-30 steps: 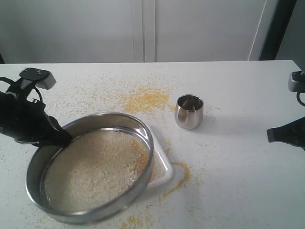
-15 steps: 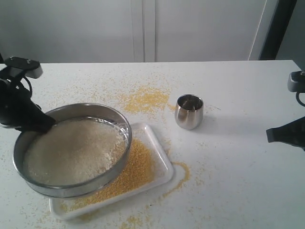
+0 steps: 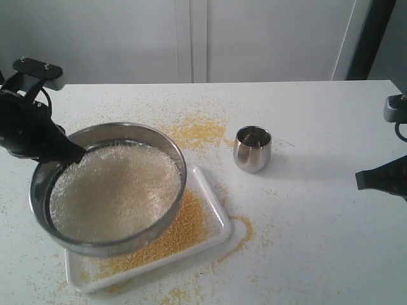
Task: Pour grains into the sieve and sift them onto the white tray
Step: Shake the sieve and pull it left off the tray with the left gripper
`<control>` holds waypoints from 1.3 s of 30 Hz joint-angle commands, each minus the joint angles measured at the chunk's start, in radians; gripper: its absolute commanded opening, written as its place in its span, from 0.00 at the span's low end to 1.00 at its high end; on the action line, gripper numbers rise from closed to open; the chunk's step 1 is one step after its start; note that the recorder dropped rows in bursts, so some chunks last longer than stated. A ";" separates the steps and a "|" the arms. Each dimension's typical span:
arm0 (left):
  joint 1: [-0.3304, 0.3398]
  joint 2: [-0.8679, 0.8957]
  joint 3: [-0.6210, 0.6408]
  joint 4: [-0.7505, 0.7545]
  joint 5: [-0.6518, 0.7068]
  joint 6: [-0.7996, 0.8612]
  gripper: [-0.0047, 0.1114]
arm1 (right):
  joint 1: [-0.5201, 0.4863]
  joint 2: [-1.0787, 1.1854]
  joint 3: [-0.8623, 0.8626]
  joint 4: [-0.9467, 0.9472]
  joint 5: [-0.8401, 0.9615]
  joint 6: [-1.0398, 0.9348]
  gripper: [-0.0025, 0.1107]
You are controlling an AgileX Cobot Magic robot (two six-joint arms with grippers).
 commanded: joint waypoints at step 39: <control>0.245 -0.077 0.100 -0.248 0.016 0.192 0.04 | -0.004 -0.003 0.005 -0.002 -0.011 0.001 0.02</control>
